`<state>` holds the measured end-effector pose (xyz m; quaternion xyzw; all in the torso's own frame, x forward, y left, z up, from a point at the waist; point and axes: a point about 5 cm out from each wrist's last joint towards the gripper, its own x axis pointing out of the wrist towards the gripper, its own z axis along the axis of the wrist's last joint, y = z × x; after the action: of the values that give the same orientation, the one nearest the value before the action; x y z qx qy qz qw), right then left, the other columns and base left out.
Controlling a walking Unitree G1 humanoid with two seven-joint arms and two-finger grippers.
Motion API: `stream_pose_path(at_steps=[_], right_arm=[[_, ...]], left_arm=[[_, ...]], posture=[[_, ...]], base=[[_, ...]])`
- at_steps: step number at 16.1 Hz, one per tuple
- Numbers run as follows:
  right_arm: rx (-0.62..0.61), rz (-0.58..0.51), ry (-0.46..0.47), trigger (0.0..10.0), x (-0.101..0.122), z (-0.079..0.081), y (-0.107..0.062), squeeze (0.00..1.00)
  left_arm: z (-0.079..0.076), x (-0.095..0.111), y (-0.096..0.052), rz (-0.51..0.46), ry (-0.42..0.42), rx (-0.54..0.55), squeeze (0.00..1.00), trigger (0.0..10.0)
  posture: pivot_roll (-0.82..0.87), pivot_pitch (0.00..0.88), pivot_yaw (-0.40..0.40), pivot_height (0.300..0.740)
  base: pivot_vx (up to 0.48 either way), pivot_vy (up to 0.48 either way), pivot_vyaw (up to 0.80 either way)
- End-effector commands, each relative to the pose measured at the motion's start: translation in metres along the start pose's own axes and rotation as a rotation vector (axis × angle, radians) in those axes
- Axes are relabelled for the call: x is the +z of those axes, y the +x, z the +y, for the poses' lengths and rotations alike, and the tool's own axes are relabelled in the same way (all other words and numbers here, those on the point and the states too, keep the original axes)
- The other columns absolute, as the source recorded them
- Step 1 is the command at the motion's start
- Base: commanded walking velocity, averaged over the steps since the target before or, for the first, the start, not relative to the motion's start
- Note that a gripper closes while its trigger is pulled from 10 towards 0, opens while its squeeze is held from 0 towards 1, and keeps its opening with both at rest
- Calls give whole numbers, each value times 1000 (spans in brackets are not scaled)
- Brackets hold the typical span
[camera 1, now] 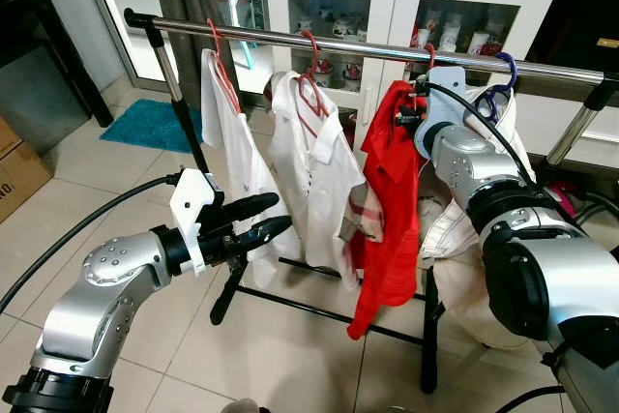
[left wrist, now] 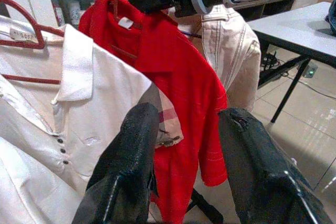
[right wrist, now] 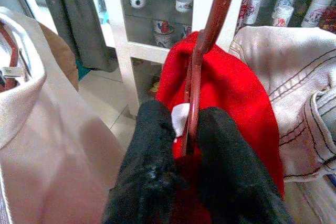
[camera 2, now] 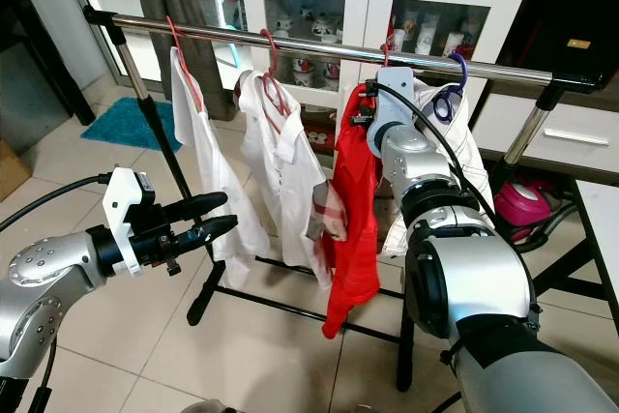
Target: Hang hanger
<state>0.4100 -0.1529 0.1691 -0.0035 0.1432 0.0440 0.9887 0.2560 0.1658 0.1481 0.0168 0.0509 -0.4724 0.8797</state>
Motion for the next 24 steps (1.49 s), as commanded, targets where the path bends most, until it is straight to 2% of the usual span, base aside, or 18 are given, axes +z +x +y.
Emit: stream_pose_path(at_steps=[1,12,13,14,15,16,20,21,22,24], right_arm=[[17,-23,9,0,10,6,1,0],[6,-25,-8,0,7,7,1,0],[6,-34,-18,2627,9,8,1,0],[4,-47,-16,10000,11,8,1,0],[16,-55,-16,10000,14,9,1,0],[11,-59,-26,10000,15,9,1,1000],[-21,-78,-34,10000,19,7,1,1000],[-39,-83,-37,10000,21,4,1,90],[-48,-83,-41,10000,22,3,1,0],[-62,-75,-73,10000,22,0,1,0]], left_arm=[[0,4,0,-5,19,-2,0,10000],[1,5,-1,0,35,2,0,10000],[1,5,-1,-1,37,2,0,10000],[0,6,-1,-2,41,1,0,10000],[0,8,-1,-6,48,2,0,10000],[0,11,-1,-12,55,3,0,10000],[-1,17,-5,-20,70,4,0,10000],[-3,18,-7,-20,73,4,0,10000],[-4,19,-8,-17,73,3,0,10000],[-8,18,-13,-2,65,2,0,10000]], posture=[[1,0,39,740],[12,0,33,740],[13,0,30,740],[15,0,25,740],[18,0,19,740],[24,0,11,740],[37,0,1,740],[40,0,-3,740],[42,0,-5,740],[43,0,-10,740]], base=[[0,0,0],[0,0,0],[0,0,0],[0,0,0],[0,0,0],[0,0,0],[0,0,0],[0,0,0],[0,0,0],[0,0,0]])
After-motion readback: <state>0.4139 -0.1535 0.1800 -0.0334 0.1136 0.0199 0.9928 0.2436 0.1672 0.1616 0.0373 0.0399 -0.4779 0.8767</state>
